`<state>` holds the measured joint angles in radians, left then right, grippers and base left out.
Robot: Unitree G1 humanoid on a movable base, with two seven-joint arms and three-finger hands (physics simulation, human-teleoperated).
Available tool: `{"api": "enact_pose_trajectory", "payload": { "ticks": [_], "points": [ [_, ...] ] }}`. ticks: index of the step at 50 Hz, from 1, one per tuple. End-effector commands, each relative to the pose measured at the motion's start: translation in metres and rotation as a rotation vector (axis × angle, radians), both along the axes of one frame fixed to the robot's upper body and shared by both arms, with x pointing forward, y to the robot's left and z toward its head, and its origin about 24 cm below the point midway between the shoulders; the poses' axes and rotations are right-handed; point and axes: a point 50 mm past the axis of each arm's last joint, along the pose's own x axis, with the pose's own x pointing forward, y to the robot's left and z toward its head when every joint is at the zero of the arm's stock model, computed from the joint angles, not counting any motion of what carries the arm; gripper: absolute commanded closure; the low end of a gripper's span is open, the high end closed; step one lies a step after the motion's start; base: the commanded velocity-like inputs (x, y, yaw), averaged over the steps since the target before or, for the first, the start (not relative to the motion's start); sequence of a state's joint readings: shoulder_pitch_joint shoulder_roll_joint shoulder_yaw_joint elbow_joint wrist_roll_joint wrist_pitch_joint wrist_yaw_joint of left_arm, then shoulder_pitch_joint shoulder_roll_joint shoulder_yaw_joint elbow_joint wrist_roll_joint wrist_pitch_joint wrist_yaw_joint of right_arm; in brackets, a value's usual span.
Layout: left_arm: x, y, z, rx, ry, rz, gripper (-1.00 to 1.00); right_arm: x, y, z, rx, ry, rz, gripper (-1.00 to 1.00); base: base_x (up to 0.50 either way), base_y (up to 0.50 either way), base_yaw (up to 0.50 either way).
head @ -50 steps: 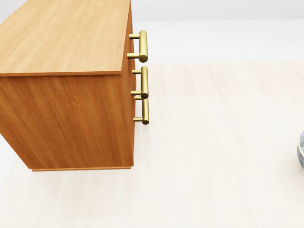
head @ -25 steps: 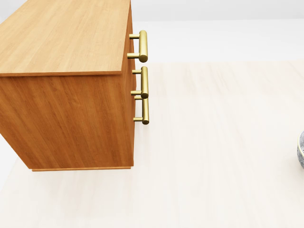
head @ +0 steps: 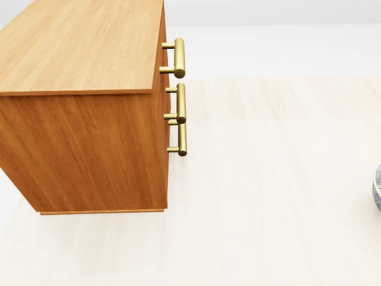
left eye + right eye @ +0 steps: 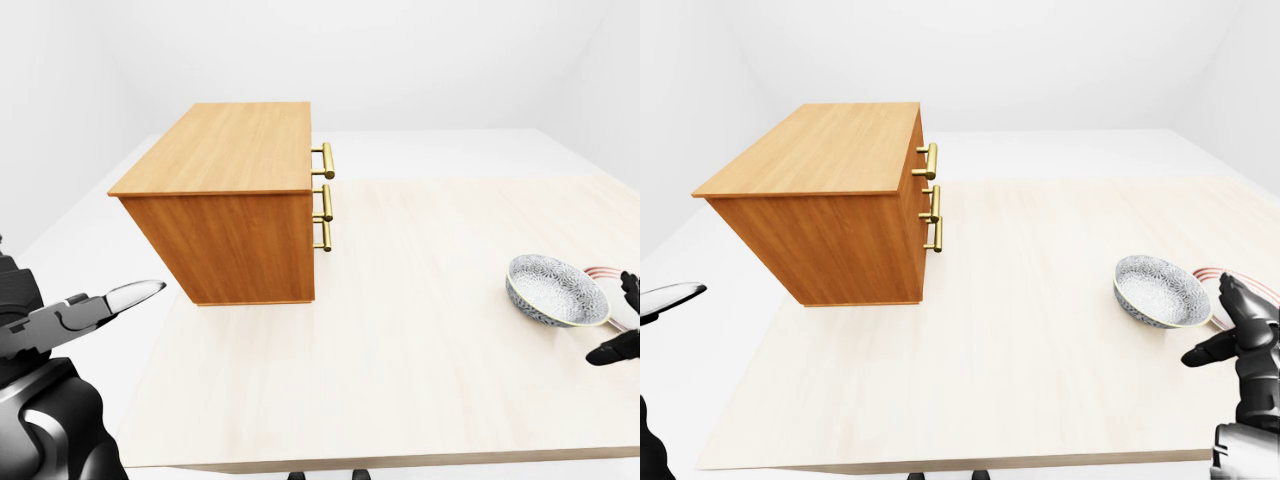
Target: Put the bowl on top of the cabinet.
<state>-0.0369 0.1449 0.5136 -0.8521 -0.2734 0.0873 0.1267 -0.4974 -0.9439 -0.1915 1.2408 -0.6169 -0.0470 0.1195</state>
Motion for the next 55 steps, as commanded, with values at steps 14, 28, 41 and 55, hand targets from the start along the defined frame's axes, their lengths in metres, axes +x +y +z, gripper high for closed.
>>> {"api": "enact_pose_trajectory", "payload": {
  "ticks": [14,28,41,55],
  "points": [
    [-0.001,-0.003,0.001,0.011,-0.006,-0.038,-1.0,0.069,0.035,0.064,-0.113,-0.05,0.163,-1.0,0.0,0.0,0.0],
    [0.0,-0.004,-0.001,0.011,0.009,-0.04,-1.0,0.08,0.047,0.055,-0.104,-0.041,0.192,-1.0,0.0,0.0,0.0],
    [0.001,-0.004,-0.002,0.011,0.015,-0.04,-1.0,0.075,0.053,0.027,-0.068,-0.015,0.189,-1.0,0.0,0.0,0.0],
    [0.0,-0.004,-0.001,0.012,0.006,-0.041,-1.0,0.072,0.063,-0.002,-0.029,0.007,0.194,-1.0,0.0,0.0,0.0]
  ]
}}
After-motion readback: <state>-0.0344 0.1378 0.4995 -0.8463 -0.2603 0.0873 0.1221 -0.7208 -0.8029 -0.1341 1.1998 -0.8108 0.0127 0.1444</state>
